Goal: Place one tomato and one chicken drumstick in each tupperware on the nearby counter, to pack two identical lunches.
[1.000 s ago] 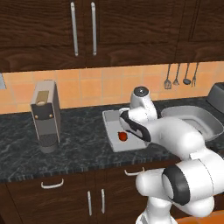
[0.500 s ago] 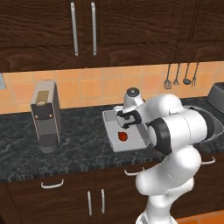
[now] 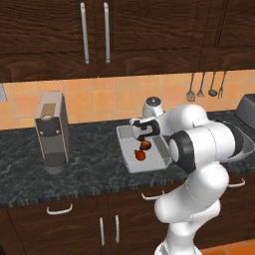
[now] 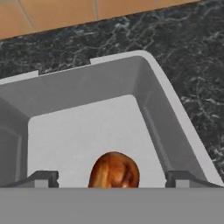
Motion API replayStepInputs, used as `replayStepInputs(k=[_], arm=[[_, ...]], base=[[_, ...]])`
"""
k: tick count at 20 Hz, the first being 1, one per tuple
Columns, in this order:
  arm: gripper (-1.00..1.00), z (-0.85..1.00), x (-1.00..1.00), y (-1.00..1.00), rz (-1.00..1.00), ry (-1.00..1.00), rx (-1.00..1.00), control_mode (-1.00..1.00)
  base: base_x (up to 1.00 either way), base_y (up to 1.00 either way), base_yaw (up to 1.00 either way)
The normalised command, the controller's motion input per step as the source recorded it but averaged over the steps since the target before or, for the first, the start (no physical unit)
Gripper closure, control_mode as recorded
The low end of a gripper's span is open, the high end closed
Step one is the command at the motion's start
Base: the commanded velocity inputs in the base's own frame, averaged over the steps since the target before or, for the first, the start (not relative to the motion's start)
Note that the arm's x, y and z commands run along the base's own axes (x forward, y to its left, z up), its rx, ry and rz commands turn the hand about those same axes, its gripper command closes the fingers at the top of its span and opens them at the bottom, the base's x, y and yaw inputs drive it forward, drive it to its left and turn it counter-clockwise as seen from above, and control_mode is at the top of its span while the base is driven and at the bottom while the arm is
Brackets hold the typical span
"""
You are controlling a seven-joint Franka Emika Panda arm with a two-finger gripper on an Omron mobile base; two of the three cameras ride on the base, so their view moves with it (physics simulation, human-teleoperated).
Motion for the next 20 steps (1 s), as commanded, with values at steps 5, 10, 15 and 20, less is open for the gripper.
replayStepInputs(k=[5,10,15,20], arm=[[-1.00,0.45,-0.20,-0.01,0.00,-0.02,-0.02,-1.00],[-1.00,0.63,-0.84,-0.20,0.05,0.11,0.13,-1.00],[-1.00,0.09,-1.00,-0.25,0.18,0.14,0.00,-1.00],[-1.00,0.11,-1.00,-0.10,0.11,0.05,-0.08,-1.00]], base=[[0.00,0.00,0.00],[0.00,0.00,0.00],[0.00,0.00,0.00],[0.00,0.00,0.00]])
